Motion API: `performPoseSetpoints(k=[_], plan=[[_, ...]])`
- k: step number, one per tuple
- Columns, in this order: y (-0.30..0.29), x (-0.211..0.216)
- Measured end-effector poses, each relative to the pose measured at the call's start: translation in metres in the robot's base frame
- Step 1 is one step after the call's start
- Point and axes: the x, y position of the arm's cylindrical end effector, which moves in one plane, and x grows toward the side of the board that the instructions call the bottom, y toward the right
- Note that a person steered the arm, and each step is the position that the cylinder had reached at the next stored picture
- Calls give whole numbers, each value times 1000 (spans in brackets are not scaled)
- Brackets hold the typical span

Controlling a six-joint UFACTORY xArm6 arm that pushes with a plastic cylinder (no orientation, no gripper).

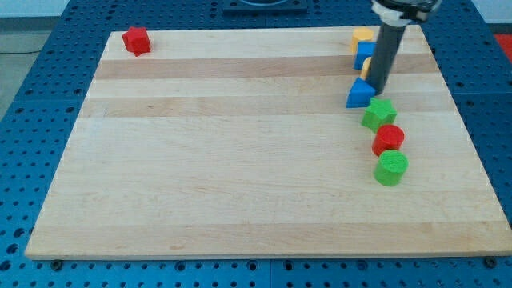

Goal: Move triangle towards top center of the board

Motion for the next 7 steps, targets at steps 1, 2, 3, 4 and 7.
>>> performPoseSetpoints(k=[1, 2, 3, 4, 7], plan=[[-12, 13], [-15, 43], [-39, 59], [-72, 57], [-142, 1]])
